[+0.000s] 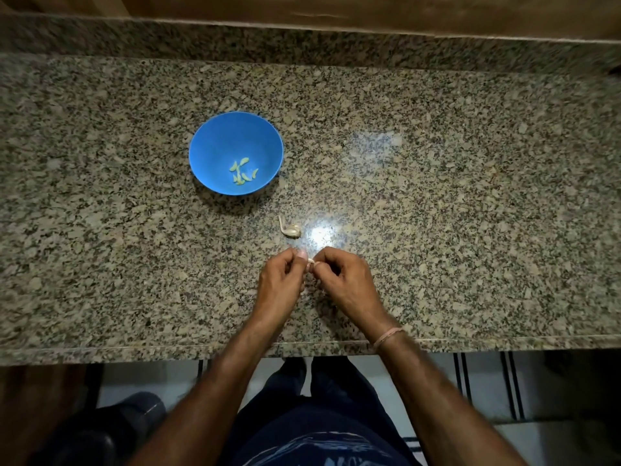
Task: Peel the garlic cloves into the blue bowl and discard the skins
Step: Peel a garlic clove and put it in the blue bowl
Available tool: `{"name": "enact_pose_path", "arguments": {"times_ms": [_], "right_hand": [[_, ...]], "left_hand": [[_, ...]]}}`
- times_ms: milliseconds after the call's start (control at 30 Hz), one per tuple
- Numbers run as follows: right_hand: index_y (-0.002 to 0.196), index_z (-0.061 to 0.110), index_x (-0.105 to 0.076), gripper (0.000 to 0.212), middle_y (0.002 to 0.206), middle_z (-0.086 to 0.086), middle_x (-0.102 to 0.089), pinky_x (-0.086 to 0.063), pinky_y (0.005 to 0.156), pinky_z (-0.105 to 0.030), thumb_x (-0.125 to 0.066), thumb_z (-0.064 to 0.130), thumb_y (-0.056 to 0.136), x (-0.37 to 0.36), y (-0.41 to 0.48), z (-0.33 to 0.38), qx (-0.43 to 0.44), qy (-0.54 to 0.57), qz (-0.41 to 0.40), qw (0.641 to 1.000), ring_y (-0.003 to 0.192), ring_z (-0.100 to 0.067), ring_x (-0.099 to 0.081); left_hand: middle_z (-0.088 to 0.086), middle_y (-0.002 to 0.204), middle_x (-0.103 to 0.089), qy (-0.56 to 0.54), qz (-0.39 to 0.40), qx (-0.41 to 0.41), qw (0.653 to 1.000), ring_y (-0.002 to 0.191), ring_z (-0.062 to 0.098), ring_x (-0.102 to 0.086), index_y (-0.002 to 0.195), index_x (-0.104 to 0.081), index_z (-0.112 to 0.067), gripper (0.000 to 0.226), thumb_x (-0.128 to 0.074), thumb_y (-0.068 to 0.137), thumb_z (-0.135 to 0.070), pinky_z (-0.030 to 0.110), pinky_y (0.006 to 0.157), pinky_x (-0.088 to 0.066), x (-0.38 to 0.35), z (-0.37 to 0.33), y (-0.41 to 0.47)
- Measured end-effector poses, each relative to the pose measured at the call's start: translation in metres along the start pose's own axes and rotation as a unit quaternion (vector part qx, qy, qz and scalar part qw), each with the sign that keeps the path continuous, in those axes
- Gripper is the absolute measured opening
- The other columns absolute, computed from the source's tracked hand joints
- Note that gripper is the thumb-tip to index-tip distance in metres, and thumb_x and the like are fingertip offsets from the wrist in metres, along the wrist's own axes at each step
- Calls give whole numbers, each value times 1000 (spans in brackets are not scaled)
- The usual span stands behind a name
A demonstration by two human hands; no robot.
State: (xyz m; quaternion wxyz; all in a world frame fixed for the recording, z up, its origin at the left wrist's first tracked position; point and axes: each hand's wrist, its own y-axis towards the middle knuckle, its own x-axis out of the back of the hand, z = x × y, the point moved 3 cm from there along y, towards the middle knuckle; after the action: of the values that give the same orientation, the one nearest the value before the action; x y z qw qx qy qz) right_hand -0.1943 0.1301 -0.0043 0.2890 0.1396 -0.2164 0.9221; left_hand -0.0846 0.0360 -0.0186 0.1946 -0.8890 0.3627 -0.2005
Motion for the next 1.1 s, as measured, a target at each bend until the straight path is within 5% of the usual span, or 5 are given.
{"name": "enact_pose_path", "arguments": {"times_ms": [167, 400, 600, 833, 1100], "right_hand": [[74, 16, -62, 24, 67, 6, -57, -35, 54, -14, -61, 20, 98, 1, -3, 3, 79, -118, -47, 989, 57, -4, -45], [77, 12, -65, 22, 72, 5, -61, -45, 62, -14, -66, 21, 98, 1, -13, -2, -23, 58, -57, 996, 64, -2, -49], [81, 12, -69, 24, 86, -13, -72, -60, 81, -52, -66, 32, 95, -6, -17, -13, -91, 141, -48, 985, 78, -18, -63], [103, 13, -75, 10, 101, 0, -77, -62, 92, -38, -73, 22, 97, -2, -26, -12, -18, 159, -76, 984, 99, -14, -74], [90, 13, -73, 5, 87, -1, -74, -63, 81, -35, -76, 16, 93, -7, -20, -14, -43, 143, -114, 982, 84, -15, -71]], "left_hand": [[1, 76, -57, -3, 15, -26, 1000, 67, 17, -49, 89, -61, -16, 32, -50, 108, -40, 30, 59, -42, -1, -5, -6], [5, 90, -74, -45, -12, -50, 998, 84, 17, -73, 98, -69, -14, 17, -64, 102, -30, 36, 77, -60, -2, -6, -12], [3, 87, -74, -41, -25, -40, 998, 82, 16, -73, 95, -69, -14, 15, -64, 102, -26, 39, 80, -62, -4, -6, -14], [-3, 86, -69, 123, -91, -61, 986, 79, 6, -65, 94, -68, -16, 14, -66, 101, -28, 11, 61, -48, -3, -18, -16], [5, 82, -64, -179, -55, 90, 978, 68, 8, -54, 100, -71, -7, 22, -54, 107, -18, 20, 60, -49, -16, -4, -18]]}}
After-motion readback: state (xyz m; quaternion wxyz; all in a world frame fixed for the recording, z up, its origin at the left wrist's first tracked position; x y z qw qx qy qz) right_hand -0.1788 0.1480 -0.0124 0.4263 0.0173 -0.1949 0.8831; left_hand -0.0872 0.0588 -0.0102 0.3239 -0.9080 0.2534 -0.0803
